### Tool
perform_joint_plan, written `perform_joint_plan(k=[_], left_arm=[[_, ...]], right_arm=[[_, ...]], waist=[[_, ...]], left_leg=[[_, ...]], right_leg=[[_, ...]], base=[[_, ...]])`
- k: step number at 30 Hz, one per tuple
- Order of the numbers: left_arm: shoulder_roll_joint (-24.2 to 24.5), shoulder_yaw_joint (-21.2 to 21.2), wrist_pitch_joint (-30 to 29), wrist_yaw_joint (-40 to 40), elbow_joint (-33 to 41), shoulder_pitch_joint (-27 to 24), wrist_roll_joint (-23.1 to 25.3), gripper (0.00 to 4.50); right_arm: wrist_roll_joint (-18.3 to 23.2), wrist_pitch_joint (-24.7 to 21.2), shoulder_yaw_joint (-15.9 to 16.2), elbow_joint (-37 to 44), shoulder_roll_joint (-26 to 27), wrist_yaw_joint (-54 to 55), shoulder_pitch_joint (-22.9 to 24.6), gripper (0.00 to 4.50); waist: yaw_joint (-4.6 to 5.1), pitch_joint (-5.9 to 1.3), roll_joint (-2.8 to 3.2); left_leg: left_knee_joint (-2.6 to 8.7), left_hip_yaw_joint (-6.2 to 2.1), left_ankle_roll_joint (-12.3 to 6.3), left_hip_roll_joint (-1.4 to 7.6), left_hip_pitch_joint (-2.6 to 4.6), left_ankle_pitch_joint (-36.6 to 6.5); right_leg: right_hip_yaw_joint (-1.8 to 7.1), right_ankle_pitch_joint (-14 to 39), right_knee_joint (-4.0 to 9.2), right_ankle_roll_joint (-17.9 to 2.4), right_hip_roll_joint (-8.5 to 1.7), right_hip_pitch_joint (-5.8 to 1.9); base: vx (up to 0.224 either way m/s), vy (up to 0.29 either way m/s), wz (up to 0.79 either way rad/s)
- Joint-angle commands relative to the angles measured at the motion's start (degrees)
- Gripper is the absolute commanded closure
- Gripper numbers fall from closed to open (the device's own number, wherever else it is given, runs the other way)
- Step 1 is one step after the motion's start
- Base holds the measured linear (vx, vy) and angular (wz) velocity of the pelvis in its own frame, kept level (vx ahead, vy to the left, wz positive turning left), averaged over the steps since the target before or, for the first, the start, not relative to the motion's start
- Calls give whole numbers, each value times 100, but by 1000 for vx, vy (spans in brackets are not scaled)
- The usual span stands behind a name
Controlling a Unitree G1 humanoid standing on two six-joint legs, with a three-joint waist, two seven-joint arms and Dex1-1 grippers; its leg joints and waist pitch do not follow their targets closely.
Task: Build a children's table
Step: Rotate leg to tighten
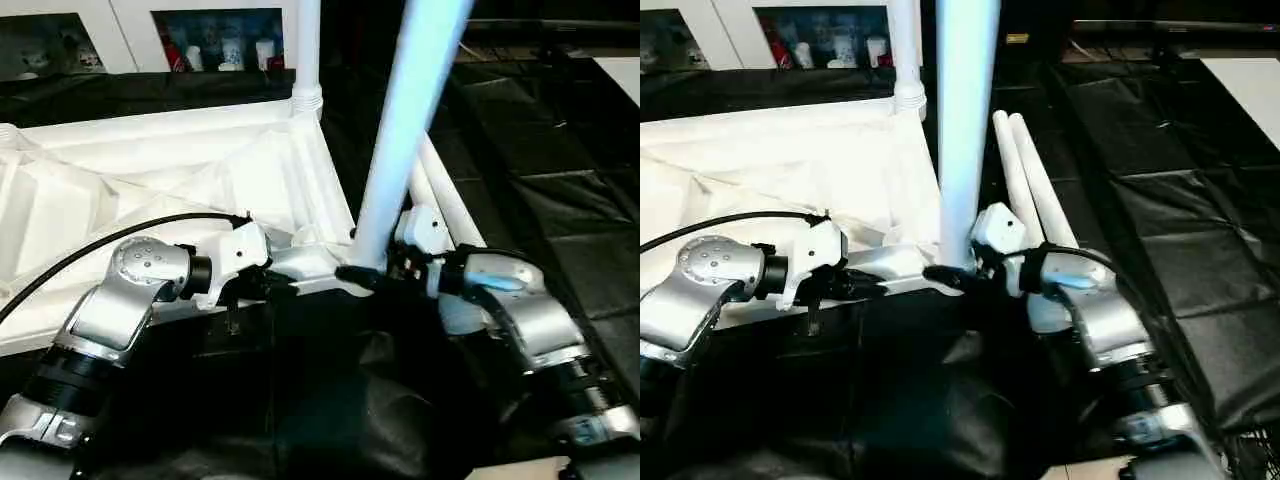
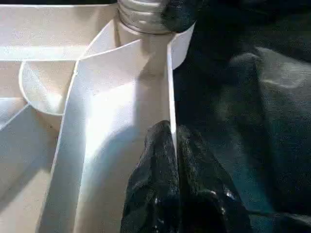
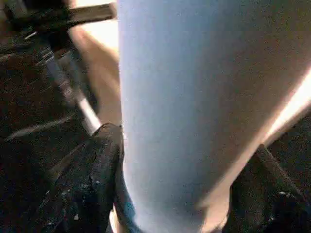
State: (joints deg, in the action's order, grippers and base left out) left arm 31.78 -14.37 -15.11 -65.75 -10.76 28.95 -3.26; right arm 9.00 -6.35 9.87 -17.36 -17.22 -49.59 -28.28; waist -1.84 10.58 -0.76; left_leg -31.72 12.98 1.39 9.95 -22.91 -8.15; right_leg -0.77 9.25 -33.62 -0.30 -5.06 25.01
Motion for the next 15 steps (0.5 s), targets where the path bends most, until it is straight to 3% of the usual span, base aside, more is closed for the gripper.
perform_joint_plan(k=[1, 4, 6, 7, 10, 11, 14, 15], left_arm=[[-157, -196, -216, 278, -249, -82, 202, 450], [-298, -137, -371, 518, -316, -22, 213, 450], [-809, -74, -760, 1311, -495, 201, 367, 450], [-857, -69, -792, 1385, -514, 223, 383, 450], [-1333, -44, -1118, 2124, -828, 470, 571, 450], [-1553, -41, -1208, 2451, -996, 585, 655, 450], [-1811, -29, -1272, 2634, -1159, 692, 612, 450], [-1870, -42, -1293, 2665, -1192, 713, 615, 450]], right_arm=[[-97, -312, -140, -323, 170, 680, 29, 183], [-146, -450, -214, -360, 352, 1090, 40, 184], [-215, -781, -338, -431, 999, 2127, 77, 184], [-224, -808, -348, -444, 1059, 2224, 77, 184], [-306, -950, -579, -947, 1666, 3358, -176, 184], [-262, -981, -730, -1258, 1963, 3829, -366, 184], [-297, -748, -775, -1686, 2243, 4221, -626, 185], [-331, -633, -730, -1795, 2311, 4267, -696, 185]], waist=[[23, -409, 3], [30, -399, 10], [36, -390, 35], [43, -377, 24], [47, -382, 38], [77, -352, 42], [89, -324, 8], [107, -290, 32]], left_leg=[[360, -163, -227, 304, 227, -1499], [413, -208, 42, 305, 227, -1857], [426, -207, 132, 304, 246, -2033], [433, -215, 210, 298, 255, -2171], [450, -257, 343, 283, 274, -2411], [458, -288, 429, 264, 307, -2743], [471, -317, 452, 247, 334, -3092], [468, -341, 463, 227, 398, -3500]], right_leg=[[193, 1656, 372, -1356, -263, -202], [188, 2221, 422, -1107, -279, -190], [200, 2386, 445, -1019, -271, -141], [203, 2589, 484, -956, -276, -110], [178, 2976, 514, -765, -296, -102], [152, 3313, 564, -642, -293, -53], [122, 3565, 634, -400, -281, -13], [65, 3883, 714, -242, -263, 41]], base=[[0, 0, 0], [0, 0, 0], [0, 0, 0], [0, 0, 0], [-52, 13, -4], [-56, 18, -5], [-63, 22, -5], [-61, 22, -4]])
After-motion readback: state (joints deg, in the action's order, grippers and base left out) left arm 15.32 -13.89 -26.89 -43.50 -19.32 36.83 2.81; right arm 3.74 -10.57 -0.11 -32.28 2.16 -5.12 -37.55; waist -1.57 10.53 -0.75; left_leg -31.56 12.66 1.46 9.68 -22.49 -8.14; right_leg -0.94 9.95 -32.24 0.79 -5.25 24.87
